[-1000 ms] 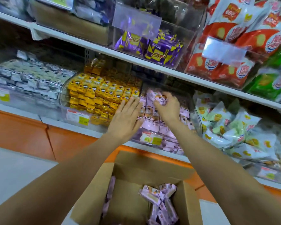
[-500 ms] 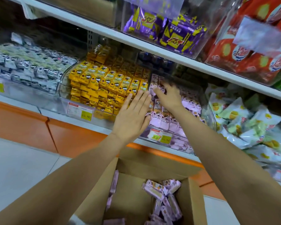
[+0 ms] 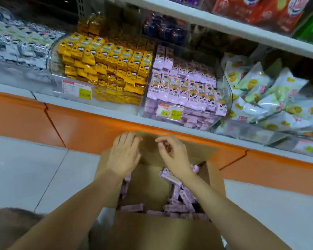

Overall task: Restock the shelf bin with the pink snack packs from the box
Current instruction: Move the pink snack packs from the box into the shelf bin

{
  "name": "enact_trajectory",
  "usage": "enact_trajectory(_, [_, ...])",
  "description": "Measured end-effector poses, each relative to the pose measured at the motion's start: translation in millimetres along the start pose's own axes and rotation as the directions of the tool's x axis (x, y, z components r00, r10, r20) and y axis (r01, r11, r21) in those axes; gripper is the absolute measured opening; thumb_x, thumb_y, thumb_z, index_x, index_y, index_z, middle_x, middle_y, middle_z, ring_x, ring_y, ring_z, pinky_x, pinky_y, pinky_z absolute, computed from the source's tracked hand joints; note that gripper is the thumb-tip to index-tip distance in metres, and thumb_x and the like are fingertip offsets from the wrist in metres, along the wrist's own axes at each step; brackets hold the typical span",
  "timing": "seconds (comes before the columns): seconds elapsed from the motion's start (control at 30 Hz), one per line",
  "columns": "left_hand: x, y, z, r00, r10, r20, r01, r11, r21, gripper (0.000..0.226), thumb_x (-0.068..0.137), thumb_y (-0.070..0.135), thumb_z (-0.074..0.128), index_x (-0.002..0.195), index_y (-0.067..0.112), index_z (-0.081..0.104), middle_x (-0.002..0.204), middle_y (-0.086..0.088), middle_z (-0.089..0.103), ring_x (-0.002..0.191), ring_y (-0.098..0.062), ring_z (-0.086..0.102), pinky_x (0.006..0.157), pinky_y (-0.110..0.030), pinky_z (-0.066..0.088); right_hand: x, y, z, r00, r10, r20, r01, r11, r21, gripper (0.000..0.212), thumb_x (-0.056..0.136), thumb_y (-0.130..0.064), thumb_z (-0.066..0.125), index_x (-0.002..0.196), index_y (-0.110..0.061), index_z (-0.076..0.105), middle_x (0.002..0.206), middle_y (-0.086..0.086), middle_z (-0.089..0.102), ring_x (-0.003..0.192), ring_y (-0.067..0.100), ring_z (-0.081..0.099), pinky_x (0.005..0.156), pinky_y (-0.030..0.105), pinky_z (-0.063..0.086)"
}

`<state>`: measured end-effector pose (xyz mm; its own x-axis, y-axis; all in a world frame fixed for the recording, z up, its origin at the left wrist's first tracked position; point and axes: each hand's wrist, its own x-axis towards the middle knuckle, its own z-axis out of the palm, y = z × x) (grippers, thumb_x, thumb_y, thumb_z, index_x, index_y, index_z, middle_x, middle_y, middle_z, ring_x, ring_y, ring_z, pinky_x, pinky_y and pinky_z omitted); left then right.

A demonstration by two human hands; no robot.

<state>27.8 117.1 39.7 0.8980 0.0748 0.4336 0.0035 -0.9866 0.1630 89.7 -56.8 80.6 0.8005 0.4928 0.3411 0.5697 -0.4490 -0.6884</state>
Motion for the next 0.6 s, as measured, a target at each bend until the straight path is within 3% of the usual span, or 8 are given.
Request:
enact_trajectory(0.1, [-41.0, -2.2, 46.0, 0.959, -0.057, 0.277, 0.047, 0.998, 0.043, 0.043, 0.075, 0.028, 0.051, 0.110, 0.007, 0.067, 0.124, -0.019, 0.061, 0.117, -0.036, 0.054, 0.091, -0.043, 0.046, -40.2, 68.9, 26.3, 0.953, 0.248, 0.172, -0.230, 0.966, -0.117, 0.026, 0.088, -0.026, 0.052, 0.107, -0.016, 0.066, 0.100, -0.003, 0.058, 0.091, 0.012, 0.060, 0.083, 0.035, 0.050])
enact_trajectory(0.23, [-73.0, -5.4, 92.9, 0.869, -0.105, 0.483, 0.117, 0.993, 0.006, 0.064, 0.078, 0.031, 0.036, 0.130, 0.003, 0.058, 0.143, -0.020, 0.047, 0.131, -0.036, 0.046, 0.101, -0.051, 0.046, -76.5, 155.7, 35.7, 0.851, 0.496, 0.173, -0.410, 0.833, -0.373, 0.071, 0.073, -0.054, 0.037, 0.115, -0.004, 0.063, 0.115, 0.019, 0.058, 0.115, 0.040, 0.051, 0.097, 0.045, 0.040])
enact_trajectory(0.33, [-80.9, -7.1, 112.0, 0.869, -0.110, 0.482, 0.134, 0.991, -0.016, 0.065, 0.082, 0.028, 0.033, 0.138, -0.001, 0.048, 0.149, -0.020, 0.040, 0.137, -0.038, 0.039, 0.105, -0.051, 0.041, -91.2, 197.5, 40.5, 0.695, 0.709, 0.122, -0.528, 0.618, -0.583, 0.087, 0.078, -0.063, 0.048, 0.143, -0.007, 0.040, 0.149, 0.026, 0.031, 0.138, 0.043, 0.026, 0.108, 0.047, 0.028])
enact_trajectory(0.37, [-82.8, -7.8, 115.9, 0.876, -0.105, 0.470, 0.132, 0.991, -0.026, 0.064, 0.083, 0.026, 0.033, 0.141, -0.001, 0.044, 0.150, -0.019, 0.038, 0.139, -0.038, 0.034, 0.107, -0.051, 0.038, -95.5, 206.4, 45.8, 0.675, 0.735, 0.065, -0.564, 0.571, -0.596, 0.092, 0.077, -0.067, 0.049, 0.148, -0.011, 0.033, 0.155, 0.025, 0.019, 0.140, 0.045, 0.022, 0.109, 0.050, 0.028])
enact_trajectory(0.43, [-84.8, -8.6, 120.7, 0.892, -0.089, 0.444, 0.137, 0.988, -0.077, 0.063, 0.086, 0.023, 0.033, 0.144, -0.002, 0.037, 0.154, -0.017, 0.032, 0.144, -0.038, 0.024, 0.113, -0.050, 0.030, -103.8, 215.6, 58.7, 0.649, 0.760, -0.020, -0.614, 0.509, -0.603, 0.098, 0.073, -0.071, 0.048, 0.152, -0.019, 0.022, 0.159, 0.021, 0.003, 0.138, 0.048, 0.024, 0.106, 0.058, 0.031])
enact_trajectory(0.53, [-86.0, -8.2, 125.6, 0.899, -0.089, 0.428, 0.150, 0.983, -0.110, 0.061, 0.090, 0.022, 0.033, 0.146, 0.000, 0.035, 0.156, -0.016, 0.028, 0.146, -0.037, 0.016, 0.116, -0.050, 0.024, -109.3, 213.8, 72.2, 0.552, 0.833, 0.037, -0.571, 0.410, -0.711, 0.103, 0.077, -0.066, 0.060, 0.153, -0.029, 0.001, 0.156, 0.018, -0.024, 0.136, 0.045, 0.026, 0.107, 0.053, 0.031])
enact_trajectory(0.6, [-85.1, -7.8, 126.1, 0.897, -0.091, 0.432, 0.157, 0.980, -0.121, 0.060, 0.089, 0.022, 0.035, 0.145, 0.000, 0.036, 0.155, -0.016, 0.030, 0.146, -0.037, 0.017, 0.116, -0.050, 0.024, -111.0, 211.8, 77.2, 0.521, 0.852, 0.055, -0.610, 0.417, -0.674, 0.098, 0.080, -0.059, 0.061, 0.153, -0.030, 0.001, 0.153, 0.018, -0.029, 0.133, 0.045, 0.032, 0.104, 0.052, 0.034])
